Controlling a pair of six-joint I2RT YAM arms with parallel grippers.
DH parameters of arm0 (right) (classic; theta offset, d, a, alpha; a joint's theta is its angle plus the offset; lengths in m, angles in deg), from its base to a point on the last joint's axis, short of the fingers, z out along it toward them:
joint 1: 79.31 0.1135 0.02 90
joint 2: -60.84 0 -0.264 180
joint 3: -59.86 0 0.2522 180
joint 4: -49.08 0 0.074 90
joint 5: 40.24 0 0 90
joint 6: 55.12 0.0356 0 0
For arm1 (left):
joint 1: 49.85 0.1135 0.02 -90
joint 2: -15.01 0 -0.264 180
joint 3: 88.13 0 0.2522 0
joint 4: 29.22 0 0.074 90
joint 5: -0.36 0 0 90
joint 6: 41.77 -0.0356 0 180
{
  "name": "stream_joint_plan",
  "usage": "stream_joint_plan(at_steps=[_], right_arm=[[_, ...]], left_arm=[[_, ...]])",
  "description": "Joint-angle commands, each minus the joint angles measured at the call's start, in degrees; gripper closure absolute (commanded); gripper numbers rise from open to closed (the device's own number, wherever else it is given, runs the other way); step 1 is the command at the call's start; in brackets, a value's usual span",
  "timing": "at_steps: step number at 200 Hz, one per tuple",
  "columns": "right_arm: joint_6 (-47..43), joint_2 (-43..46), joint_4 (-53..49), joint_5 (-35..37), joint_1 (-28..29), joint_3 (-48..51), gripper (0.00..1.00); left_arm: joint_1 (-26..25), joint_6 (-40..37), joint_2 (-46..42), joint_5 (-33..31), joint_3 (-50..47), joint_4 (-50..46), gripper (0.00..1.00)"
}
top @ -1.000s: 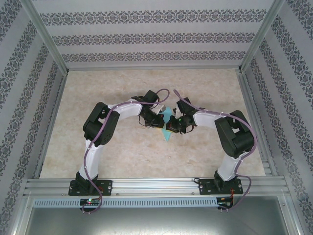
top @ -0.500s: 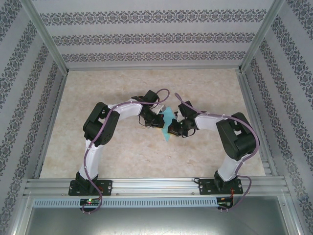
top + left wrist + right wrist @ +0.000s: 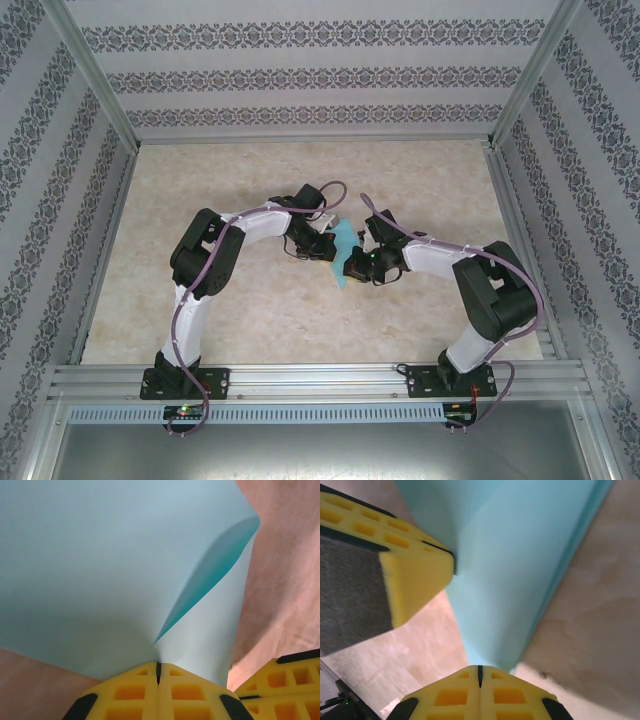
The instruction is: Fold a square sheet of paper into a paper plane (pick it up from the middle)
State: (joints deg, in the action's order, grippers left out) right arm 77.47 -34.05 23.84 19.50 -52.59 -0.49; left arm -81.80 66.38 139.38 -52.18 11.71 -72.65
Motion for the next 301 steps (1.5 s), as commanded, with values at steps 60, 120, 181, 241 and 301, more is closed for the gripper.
stream_joint_plan(at_steps=[60, 120, 181, 241, 301], right_arm=[[-1.1, -6.4, 0.0, -2.2, 2.3, -2.0, 1.00], [-2.9, -1.9, -5.6, 0.2, 3.0, 3.0, 1.00], [-2.2, 1.4, -7.4, 0.3, 4.9, 3.3, 1.00], [0.5, 2.8, -3.7, 0.4, 3.9, -1.0, 1.00], [-1.3, -3.9, -4.0, 0.7, 3.9, -3.2, 1.00]], left_arm=[[-0.3, -1.8, 4.7, -7.4, -1.5, -6.1, 1.00], [-0.3, -1.8, 5.4, -7.3, -1.0, -6.2, 1.00], [-0.3, -1.9, 5.5, -7.4, -0.8, -6.4, 1.00], [-0.3, -1.9, 5.4, -7.2, -0.9, -6.3, 1.00], [-0.3, -2.1, 5.1, -7.3, -0.9, -6.4, 1.00]])
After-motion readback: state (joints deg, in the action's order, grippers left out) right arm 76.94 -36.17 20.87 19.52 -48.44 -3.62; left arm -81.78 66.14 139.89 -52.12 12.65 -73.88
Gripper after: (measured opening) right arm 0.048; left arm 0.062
